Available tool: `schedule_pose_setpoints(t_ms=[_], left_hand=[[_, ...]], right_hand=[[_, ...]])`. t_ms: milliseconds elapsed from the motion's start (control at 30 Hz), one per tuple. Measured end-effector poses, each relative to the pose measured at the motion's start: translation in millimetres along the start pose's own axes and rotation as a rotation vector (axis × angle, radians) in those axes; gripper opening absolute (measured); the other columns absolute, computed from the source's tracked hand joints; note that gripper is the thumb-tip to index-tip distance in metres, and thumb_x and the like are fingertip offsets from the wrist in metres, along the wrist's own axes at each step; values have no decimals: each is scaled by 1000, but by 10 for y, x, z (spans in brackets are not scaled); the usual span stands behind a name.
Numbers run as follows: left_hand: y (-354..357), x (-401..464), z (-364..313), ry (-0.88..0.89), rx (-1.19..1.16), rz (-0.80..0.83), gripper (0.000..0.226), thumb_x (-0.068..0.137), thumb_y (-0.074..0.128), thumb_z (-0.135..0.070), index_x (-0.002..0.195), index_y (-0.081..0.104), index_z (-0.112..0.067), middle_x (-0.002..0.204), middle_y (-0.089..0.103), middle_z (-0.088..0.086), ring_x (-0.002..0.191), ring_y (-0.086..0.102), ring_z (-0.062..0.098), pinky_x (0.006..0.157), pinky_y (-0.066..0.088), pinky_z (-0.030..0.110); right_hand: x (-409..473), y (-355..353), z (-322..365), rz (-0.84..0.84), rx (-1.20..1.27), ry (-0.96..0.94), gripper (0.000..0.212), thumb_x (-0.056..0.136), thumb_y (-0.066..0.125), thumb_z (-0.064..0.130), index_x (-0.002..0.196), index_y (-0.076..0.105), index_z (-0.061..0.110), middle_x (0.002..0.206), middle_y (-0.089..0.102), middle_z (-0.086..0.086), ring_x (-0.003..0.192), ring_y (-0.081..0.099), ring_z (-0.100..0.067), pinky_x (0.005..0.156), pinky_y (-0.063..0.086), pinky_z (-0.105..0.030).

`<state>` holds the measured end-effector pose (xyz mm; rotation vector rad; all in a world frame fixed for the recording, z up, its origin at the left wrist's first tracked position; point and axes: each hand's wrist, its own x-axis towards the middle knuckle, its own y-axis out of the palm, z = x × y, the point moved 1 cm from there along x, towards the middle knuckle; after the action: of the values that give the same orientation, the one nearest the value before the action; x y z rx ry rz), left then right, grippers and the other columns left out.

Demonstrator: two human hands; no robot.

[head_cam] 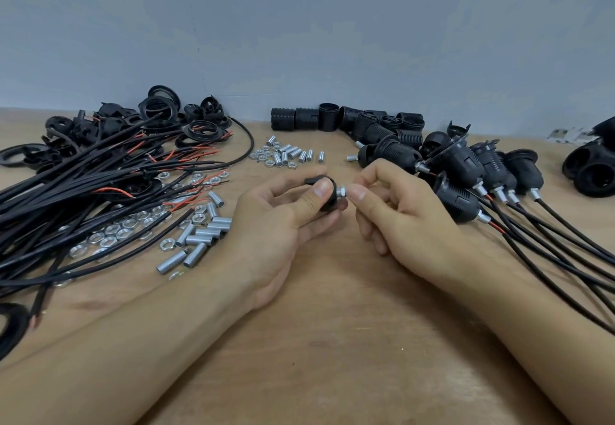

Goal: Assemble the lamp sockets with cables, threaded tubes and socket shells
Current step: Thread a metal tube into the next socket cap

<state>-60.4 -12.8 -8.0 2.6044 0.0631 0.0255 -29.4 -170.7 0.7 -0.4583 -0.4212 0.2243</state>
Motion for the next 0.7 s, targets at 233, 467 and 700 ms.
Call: schedule_pose_setpoints(t_ms=[233, 467, 700], left_hand=[[-7, 7, 11, -3, -21, 0, 44, 70, 72, -13, 111, 69, 1, 102, 72, 21, 98, 72, 33, 85, 60, 36], [-16, 10, 10, 1, -11, 9, 46, 72, 71, -13, 115, 67, 2, 108, 71, 21, 98, 72, 30, 87, 59, 36], [-1, -8, 28, 37, 30, 0, 45, 71, 71, -16, 113, 68, 0, 105, 72, 21, 96, 73, 31, 84, 60, 35]], right_hand=[[1, -27, 6, 27, 32, 4, 28, 98, 52, 42, 83, 57, 19, 56, 61, 2, 45, 50, -3, 49, 38, -14], [-18, 2, 30, 18, -15, 9, 41, 91, 42, 61, 78, 59, 26, 56, 63, -6, 42, 51, -1, 50, 38, -14], [6, -11, 46, 69, -11, 75, 60, 89, 38, 62, 70, 60, 10, 47, 57, -1, 37, 47, -3, 47, 37, -14]])
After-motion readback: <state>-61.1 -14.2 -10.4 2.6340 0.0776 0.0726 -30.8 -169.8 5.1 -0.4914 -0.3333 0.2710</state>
